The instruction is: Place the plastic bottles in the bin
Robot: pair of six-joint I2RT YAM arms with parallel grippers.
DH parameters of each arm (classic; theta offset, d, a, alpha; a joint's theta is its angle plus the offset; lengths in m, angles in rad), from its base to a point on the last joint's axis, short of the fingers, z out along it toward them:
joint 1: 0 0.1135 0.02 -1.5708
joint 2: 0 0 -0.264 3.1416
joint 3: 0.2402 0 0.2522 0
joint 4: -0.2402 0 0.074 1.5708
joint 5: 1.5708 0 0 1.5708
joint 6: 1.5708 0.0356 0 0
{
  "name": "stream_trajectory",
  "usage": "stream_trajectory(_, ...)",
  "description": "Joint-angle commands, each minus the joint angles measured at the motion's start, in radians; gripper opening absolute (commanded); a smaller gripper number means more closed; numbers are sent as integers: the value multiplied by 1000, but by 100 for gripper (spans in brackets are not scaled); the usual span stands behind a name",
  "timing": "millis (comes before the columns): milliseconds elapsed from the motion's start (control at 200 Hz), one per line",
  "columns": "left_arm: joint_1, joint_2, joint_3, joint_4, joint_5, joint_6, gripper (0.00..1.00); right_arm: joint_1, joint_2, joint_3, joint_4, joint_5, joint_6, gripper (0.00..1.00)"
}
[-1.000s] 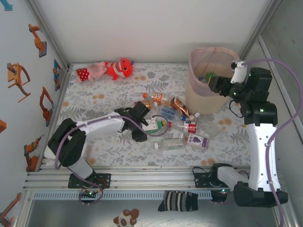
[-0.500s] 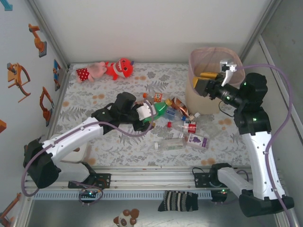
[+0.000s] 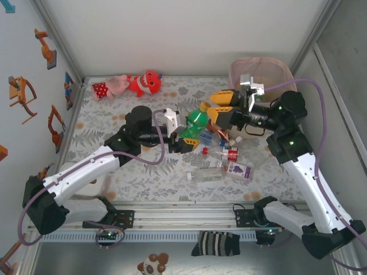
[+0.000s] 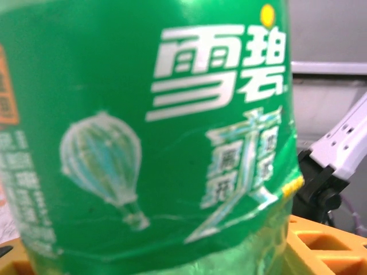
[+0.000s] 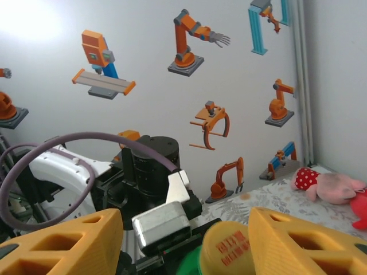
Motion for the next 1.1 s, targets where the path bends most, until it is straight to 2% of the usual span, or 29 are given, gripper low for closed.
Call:
stream_trajectory(0, -4, -10, 6, 126, 122, -79, 52, 10, 1, 34, 28, -31, -18, 56)
stream_trajectory(295, -15, 24, 43, 110, 199, -85, 52, 21, 18, 49, 9, -13, -31, 54)
stream_trajectory(561, -20, 45, 64, 97, 209, -92, 52, 28, 33, 53, -25, -34, -76, 49)
stream_trajectory(761, -20, 45, 65, 97, 214, -93, 52, 33, 34, 51, -41, -21, -99, 41)
stream_trajectory(896, -20, 47, 66, 95, 213, -95, 52, 37, 28, 54, -38, 2, -100, 27)
stream_trajectory(991, -20, 40, 63, 93, 206, -97, 56, 38, 22, 59, -41, 13, -98, 19)
stream_trajectory(1092, -20, 27, 51, 94, 181, -94, 69, 38, 12, 65, -52, 45, -103, 17)
